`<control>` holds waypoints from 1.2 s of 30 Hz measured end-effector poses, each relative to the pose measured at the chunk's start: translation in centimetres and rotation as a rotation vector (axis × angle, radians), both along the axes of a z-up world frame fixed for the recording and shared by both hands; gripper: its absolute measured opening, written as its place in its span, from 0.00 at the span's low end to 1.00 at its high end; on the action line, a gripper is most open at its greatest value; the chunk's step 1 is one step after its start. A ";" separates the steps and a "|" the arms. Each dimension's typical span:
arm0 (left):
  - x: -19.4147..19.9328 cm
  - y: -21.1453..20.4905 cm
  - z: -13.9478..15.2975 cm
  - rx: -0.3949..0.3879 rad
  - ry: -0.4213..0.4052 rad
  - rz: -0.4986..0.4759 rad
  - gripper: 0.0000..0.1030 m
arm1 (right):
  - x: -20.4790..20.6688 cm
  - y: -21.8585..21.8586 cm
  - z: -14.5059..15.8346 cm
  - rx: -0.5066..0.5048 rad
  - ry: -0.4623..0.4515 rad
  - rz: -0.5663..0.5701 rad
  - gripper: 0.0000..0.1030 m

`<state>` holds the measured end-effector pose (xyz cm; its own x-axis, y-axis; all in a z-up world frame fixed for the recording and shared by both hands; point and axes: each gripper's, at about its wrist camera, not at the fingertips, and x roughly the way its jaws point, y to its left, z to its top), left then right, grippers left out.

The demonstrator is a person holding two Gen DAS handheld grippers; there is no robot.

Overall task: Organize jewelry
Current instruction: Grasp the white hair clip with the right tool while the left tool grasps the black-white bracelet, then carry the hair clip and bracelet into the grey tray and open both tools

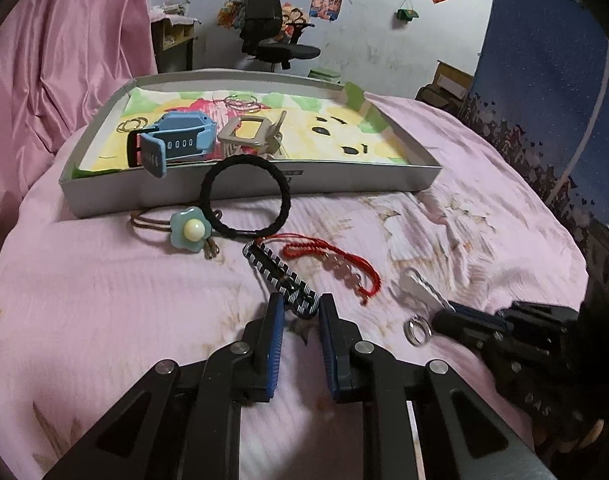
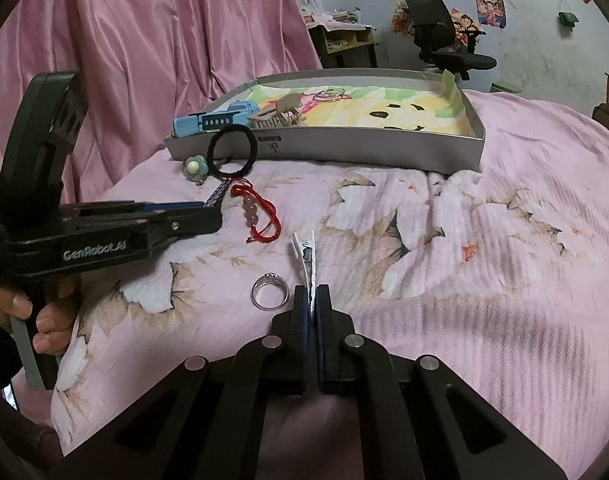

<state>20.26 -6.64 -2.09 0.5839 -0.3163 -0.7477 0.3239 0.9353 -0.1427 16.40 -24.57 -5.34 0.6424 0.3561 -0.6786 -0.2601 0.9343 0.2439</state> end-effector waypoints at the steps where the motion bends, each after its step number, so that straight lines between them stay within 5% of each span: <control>1: -0.5 0.0 0.1 0.003 -0.013 -0.006 0.16 | 0.0 0.0 0.1 0.005 -0.004 0.000 0.03; 20: -3.9 0.2 3.4 -0.005 -0.236 -0.008 0.16 | -1.1 -0.8 2.7 0.073 -0.154 -0.019 0.03; 29: 2.8 -1.2 5.7 -0.069 -0.235 -0.017 0.16 | 4.7 -1.4 5.5 0.065 -0.203 -0.060 0.03; 36: 9.0 -2.7 4.5 -0.100 -0.125 -0.075 0.16 | 12.6 -2.9 4.5 0.089 -0.087 -0.119 0.03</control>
